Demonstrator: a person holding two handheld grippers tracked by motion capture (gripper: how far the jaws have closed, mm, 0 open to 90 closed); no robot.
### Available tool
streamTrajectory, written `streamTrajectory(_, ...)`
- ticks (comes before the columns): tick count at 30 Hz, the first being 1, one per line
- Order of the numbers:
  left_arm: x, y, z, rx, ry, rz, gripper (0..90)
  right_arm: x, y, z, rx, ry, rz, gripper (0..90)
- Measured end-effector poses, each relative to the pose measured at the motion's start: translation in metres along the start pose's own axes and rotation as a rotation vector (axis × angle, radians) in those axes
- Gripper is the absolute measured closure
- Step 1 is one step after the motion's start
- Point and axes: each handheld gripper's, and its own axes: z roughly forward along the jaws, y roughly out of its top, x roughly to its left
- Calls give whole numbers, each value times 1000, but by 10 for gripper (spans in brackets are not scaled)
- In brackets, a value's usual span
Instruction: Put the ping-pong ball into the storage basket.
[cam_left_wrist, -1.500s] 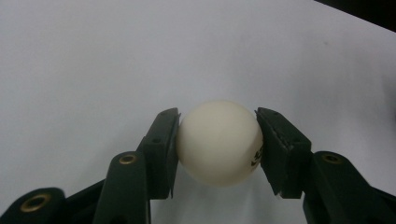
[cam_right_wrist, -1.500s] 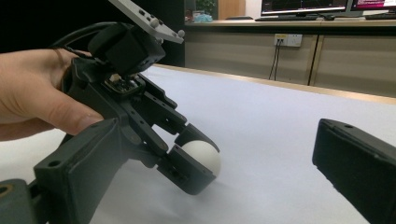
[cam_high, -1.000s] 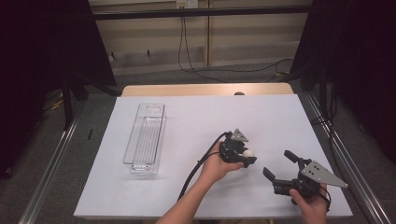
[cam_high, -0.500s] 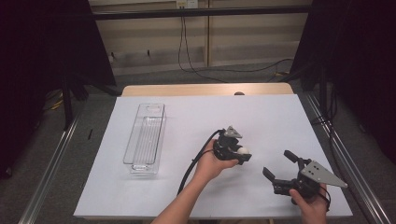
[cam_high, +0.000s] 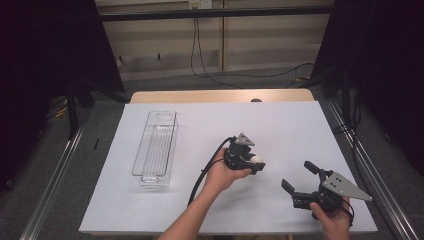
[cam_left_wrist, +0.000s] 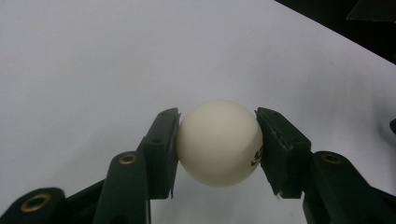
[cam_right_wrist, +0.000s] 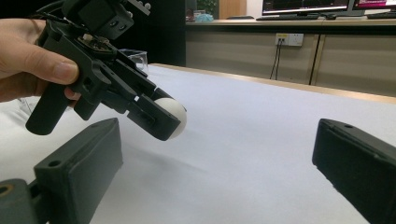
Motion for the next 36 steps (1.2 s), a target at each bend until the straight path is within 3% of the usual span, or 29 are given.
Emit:
streamTrajectory(25,10,-4,-18,18,8,-25,511,-1,0,0,-5,-3,3,14)
streamTrajectory(36,14,-6,-26,20,30,-32,512,0,0,0,2,1,4,13)
